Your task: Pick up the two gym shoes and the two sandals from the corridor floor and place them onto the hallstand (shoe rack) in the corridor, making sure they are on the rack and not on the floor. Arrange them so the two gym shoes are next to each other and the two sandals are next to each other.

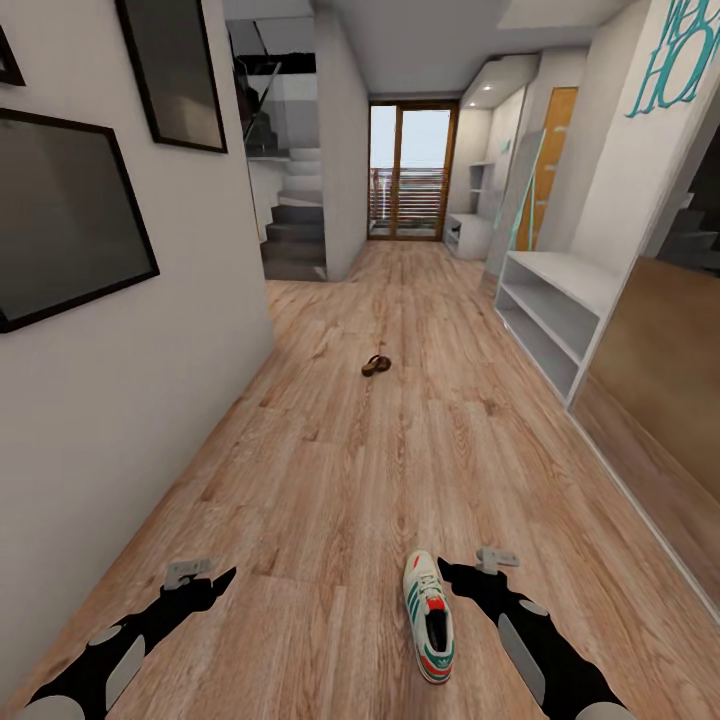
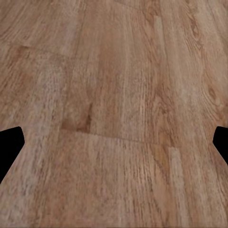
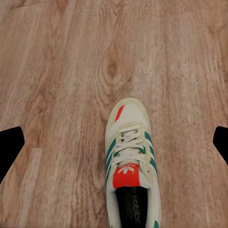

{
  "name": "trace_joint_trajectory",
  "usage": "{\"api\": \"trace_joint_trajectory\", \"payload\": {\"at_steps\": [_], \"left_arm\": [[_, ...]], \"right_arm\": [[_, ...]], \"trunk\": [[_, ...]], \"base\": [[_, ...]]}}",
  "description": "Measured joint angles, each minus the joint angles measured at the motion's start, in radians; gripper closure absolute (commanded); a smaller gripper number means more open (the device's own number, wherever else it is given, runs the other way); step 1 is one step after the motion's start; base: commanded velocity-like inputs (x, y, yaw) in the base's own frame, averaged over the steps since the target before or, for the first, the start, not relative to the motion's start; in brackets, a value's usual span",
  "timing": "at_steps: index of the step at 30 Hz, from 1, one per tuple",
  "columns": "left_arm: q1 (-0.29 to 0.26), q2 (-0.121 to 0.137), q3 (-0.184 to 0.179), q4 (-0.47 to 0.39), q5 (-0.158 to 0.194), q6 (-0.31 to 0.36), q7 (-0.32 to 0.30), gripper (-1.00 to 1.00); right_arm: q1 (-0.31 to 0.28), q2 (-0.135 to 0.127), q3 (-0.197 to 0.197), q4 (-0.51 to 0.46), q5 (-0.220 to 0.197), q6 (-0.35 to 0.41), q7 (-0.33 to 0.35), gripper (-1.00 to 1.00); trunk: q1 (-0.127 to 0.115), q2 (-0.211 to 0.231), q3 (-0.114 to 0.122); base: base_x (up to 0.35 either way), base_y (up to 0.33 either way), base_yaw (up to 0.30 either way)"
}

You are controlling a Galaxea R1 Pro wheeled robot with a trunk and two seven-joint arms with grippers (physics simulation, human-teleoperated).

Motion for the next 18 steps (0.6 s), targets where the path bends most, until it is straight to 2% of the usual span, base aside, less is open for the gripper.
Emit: {"api": "trace_joint_trajectory", "payload": {"at_steps": [4, 10, 18], "left_arm": [[-0.006, -0.001, 0.000, -0.006, -0.001, 0.037, 0.000, -1.00], [-0.040, 0.033, 0.009, -0.040, 0.004, 0.042, -0.009, -1.00], [-0.086, 0.028, 0.007, -0.063, 0.005, 0.041, -0.004, -1.00]], "right_arm": [[0.000, -0.001, 0.000, 0.000, -0.001, 0.002, 0.000, -1.00], [0.000, -0.002, 0.000, -0.034, 0.010, -0.018, 0.030, -1.00], [0.000, -0.002, 0.000, -0.053, 0.009, -0.010, 0.031, -1.00]], "trunk": [[0.000, 0.000, 0.000], [0.000, 0.000, 0.000], [0.000, 0.000, 0.000]], "base": [[0.000, 0.000, 0.000], [0.000, 0.000, 0.000], [0.000, 0.000, 0.000]]}}
